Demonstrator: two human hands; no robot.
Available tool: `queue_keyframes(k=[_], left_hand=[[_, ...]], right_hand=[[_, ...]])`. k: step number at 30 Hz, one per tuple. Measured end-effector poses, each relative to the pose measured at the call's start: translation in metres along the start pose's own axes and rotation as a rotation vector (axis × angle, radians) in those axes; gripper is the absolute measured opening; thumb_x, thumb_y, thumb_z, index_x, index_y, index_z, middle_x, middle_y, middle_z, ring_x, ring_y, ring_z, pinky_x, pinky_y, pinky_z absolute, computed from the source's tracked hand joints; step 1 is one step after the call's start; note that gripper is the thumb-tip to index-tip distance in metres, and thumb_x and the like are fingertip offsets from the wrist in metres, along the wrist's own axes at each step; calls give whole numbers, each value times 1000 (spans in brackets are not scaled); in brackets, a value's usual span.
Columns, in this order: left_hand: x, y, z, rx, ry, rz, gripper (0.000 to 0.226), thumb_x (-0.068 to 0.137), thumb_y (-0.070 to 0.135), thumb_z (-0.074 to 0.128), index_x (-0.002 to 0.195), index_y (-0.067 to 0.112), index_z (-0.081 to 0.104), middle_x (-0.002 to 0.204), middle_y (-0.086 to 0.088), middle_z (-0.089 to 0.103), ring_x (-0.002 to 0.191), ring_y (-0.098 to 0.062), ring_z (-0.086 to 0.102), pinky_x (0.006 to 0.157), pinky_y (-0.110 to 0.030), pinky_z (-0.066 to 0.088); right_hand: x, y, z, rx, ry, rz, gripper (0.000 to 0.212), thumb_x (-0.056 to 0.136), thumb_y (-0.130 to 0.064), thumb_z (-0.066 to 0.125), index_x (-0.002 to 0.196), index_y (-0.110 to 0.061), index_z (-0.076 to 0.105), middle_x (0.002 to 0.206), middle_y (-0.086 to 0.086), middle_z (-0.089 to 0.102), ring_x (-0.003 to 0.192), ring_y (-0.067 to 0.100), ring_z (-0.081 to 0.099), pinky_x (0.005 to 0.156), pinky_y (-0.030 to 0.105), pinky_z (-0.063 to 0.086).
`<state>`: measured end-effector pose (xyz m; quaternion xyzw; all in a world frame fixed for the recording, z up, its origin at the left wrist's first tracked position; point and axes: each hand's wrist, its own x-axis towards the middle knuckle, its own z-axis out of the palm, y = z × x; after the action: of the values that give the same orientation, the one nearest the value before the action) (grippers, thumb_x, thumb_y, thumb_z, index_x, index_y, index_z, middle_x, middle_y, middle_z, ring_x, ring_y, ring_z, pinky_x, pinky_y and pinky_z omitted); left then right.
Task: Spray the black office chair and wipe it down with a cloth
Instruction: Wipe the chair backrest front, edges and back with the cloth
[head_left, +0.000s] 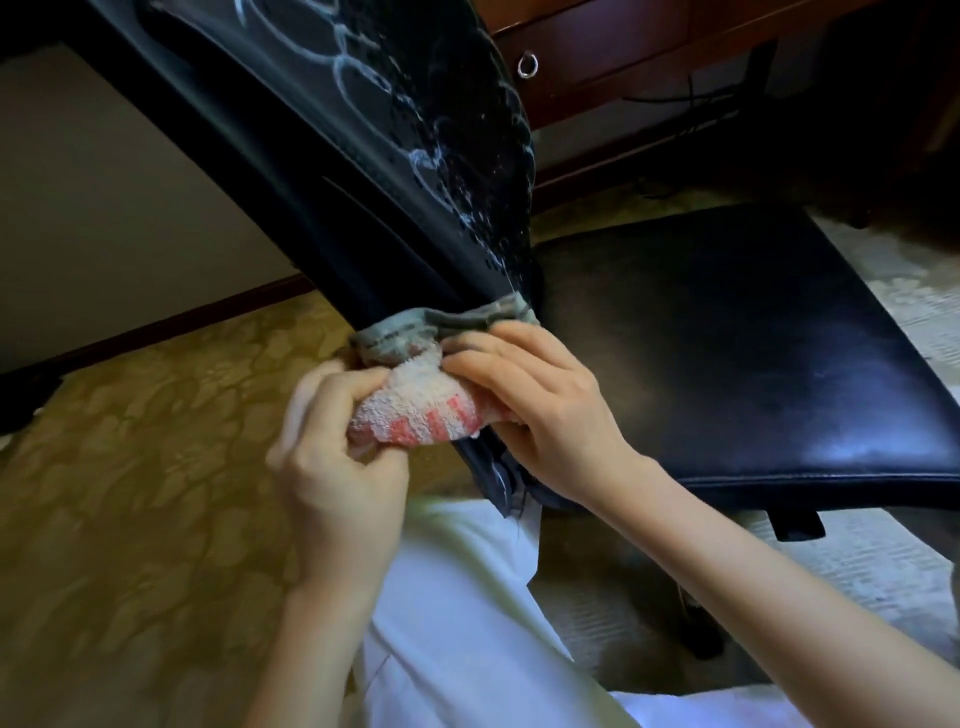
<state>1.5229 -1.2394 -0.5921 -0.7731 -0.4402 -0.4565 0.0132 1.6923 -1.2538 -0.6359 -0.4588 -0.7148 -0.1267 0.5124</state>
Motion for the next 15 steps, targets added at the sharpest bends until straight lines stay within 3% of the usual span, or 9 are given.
queue_keyframes(k=[5,11,15], left_hand=[[-21,-21,23,-55,-97,-34,39,54,-26,68,84,-1,69,91,-11,62,85,-10,54,78,-7,38],[-43,-34,44,-68,-217,-68,42,48,-28,64,78,1,69,83,-7,60,79,-1,49,77,0,33],[-57,-45,56,-40,-345,-51,48,44,-28,58,79,4,67,83,-5,55,74,-9,48,70,-11,36]], right_hand=[[-45,5,26,6,-38,101,25,88,1,64,113,2,66,118,12,65,110,25,55,104,30,42],[-97,2,61,136,-15,382,46,68,17,65,111,-1,64,119,6,63,112,18,53,102,25,39],[-122,-6,80,208,24,579,44,69,4,57,111,-9,63,121,-6,58,118,5,50,102,26,40]])
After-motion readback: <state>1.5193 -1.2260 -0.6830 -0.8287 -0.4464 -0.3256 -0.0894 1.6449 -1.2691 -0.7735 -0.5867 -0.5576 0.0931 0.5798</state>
